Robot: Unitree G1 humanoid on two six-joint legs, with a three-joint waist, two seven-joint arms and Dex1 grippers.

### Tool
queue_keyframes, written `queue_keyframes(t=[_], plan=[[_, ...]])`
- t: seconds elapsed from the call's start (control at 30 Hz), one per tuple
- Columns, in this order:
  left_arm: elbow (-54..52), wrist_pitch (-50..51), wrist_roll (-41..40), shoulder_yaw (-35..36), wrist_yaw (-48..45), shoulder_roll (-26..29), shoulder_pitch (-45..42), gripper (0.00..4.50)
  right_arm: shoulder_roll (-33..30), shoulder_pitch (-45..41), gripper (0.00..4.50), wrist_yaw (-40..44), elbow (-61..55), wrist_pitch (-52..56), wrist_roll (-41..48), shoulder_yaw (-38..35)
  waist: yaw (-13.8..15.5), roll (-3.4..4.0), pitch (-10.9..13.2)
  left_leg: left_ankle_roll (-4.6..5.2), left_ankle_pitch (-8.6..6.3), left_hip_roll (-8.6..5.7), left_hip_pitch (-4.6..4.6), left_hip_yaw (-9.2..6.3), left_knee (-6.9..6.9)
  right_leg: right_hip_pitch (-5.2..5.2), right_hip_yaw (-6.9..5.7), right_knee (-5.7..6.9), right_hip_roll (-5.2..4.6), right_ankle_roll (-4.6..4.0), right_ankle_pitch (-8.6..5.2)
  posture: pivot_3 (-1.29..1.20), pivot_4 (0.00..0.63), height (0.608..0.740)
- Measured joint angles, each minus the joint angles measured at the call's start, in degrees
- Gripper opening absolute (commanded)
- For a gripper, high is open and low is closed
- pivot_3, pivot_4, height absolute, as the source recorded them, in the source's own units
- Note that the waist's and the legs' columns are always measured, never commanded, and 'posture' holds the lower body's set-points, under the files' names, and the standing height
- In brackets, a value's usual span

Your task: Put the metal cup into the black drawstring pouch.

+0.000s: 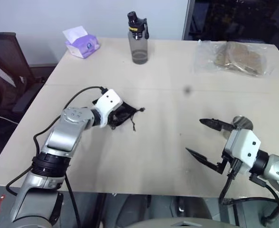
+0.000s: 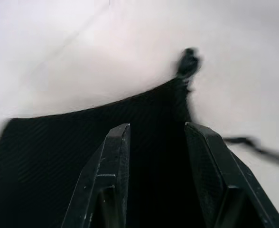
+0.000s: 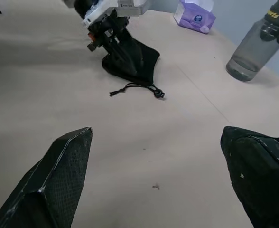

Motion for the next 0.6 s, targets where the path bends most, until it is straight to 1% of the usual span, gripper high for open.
queue_keyframes(t=[0.07,0.37,0.57,0.6], plan=[[-0.72,0.55,0.33,-0.06,0.35,0.04,-0.22,1.85,0.0,-0.6,4.5,-0.63,-0.01,0.48,-0.02,0.23,-0.07,0.0,0.0,0.0,0.0,0.02,0.03,0.01,0.0,0.01,0.02,0.01,0.01,0.0,0.0,0.0,0.15,0.74],[-1.16,-5.07,8.08,-3.65,2.99,1.27,1.57,1.85,-0.06,-2.51,4.5,-1.23,-0.52,2.75,0.38,0.37,0.18,0.0,0.0,0.0,0.0,0.02,0.02,0.01,0.0,0.0,0.02,0.0,0.0,-0.15,0.09,0.0,0.15,0.74],[0.26,-7.24,11.03,-5.03,3.6,0.56,1.55,1.85,-0.26,-3.21,4.5,-1.55,-0.99,4.02,1.31,0.36,0.18,0.0,0.0,0.0,0.0,0.02,0.02,0.02,0.0,0.01,0.02,0.01,0.0,-0.12,0.07,0.0,0.15,0.74],[0.71,-7.49,11.14,-5.03,3.59,0.26,1.32,1.33,-0.29,-3.22,4.5,-1.61,-1.01,4.16,1.48,0.3,0.19,0.0,0.0,0.0,0.0,0.02,0.02,0.01,0.0,0.01,0.02,0.0,0.01,-0.12,0.07,0.0,0.15,0.74]])
